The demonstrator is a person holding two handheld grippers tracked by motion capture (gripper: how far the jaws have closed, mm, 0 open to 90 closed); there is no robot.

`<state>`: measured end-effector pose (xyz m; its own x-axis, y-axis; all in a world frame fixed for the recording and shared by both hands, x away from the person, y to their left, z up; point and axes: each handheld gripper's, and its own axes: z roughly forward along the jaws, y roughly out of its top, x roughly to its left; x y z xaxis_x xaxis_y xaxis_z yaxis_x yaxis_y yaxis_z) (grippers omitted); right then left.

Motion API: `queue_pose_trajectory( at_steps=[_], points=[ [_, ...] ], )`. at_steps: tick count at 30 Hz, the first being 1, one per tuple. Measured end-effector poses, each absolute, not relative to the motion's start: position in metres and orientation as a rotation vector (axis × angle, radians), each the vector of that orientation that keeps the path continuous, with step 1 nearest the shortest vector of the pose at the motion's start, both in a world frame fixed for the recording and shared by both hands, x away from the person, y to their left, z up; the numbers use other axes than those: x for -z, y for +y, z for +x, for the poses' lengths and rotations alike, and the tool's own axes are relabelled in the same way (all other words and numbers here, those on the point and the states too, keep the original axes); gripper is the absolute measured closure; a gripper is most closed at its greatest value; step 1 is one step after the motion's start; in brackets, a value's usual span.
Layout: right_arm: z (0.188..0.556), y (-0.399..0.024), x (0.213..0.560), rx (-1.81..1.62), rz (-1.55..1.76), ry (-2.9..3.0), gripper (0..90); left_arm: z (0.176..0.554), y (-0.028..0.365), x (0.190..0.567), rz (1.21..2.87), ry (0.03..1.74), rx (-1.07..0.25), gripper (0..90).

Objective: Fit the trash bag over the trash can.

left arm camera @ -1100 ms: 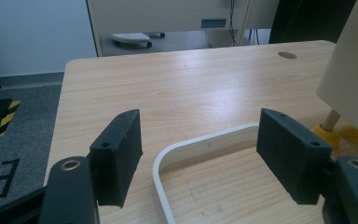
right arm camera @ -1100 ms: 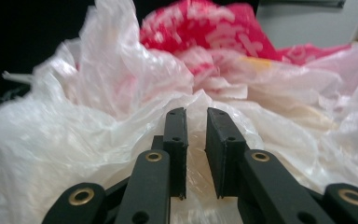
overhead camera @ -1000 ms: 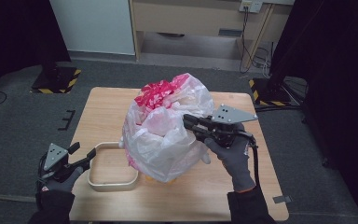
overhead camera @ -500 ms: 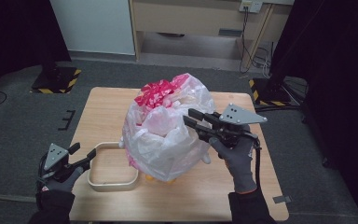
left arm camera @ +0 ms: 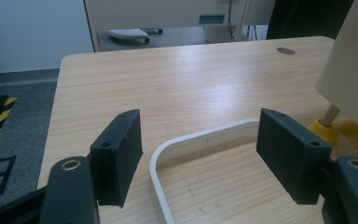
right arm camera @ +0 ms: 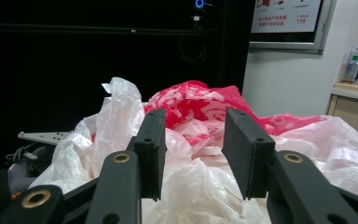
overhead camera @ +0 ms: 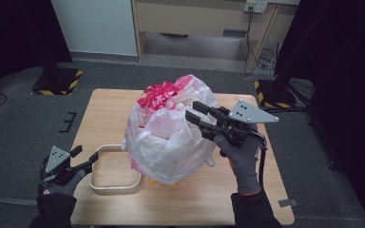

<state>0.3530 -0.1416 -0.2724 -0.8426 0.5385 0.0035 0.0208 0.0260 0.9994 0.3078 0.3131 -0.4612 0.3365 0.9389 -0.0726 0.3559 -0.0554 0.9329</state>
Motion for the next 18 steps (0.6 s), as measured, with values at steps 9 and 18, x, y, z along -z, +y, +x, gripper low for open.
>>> queue_pose_trajectory(
  at_steps=[9, 18],
  points=[
    [0.354, -0.136, 0.265, -1.883, 0.569, 1.919, 56.6, 0.309, 0.312, 0.463, 1.621, 1.194, -0.73, 30.5],
    [0.358, -0.119, 0.244, -1.922, 0.57, 1.884, 52.6, 0.309, 0.312, 0.463, 1.623, 1.192, -0.729, 30.5]
  ],
)
